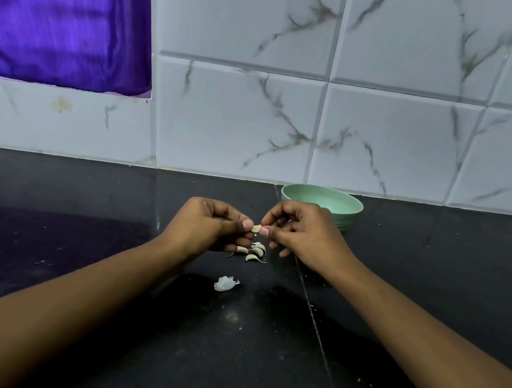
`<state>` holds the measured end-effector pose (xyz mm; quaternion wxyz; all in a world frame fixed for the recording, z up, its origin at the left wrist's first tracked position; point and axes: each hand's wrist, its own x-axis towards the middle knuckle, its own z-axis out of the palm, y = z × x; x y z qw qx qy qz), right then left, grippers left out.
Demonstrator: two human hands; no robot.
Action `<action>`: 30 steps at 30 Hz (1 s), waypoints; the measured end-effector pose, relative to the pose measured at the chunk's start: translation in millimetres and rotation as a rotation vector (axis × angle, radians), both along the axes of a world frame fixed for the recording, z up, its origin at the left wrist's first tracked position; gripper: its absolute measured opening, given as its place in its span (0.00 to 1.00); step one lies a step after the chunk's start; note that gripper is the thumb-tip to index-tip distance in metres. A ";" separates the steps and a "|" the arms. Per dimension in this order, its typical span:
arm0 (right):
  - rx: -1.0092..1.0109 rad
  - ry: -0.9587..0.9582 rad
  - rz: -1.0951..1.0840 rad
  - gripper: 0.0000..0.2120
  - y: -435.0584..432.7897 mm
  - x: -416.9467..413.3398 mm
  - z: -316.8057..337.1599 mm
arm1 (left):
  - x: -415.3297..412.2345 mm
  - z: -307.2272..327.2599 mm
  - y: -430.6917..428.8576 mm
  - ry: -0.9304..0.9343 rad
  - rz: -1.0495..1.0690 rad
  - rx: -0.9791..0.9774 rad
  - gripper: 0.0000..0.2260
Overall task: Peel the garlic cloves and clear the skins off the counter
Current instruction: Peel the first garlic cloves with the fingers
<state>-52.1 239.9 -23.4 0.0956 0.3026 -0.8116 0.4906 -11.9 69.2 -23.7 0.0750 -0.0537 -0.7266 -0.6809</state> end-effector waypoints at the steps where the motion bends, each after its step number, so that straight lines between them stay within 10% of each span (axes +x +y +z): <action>1: 0.005 0.015 -0.002 0.09 -0.1 0.7 0.4 | -0.3 -0.3 0.0 0.001 0.002 0.010 0.04; 19: 0.063 -0.055 0.073 0.07 -1.7 -4.4 -5.7 | -1.6 -6.5 -0.3 0.247 0.054 -0.246 0.03; 30: 0.029 0.011 -0.007 0.11 4.7 -1.3 3.9 | -6.2 -3.7 -6.5 0.062 0.036 0.114 0.02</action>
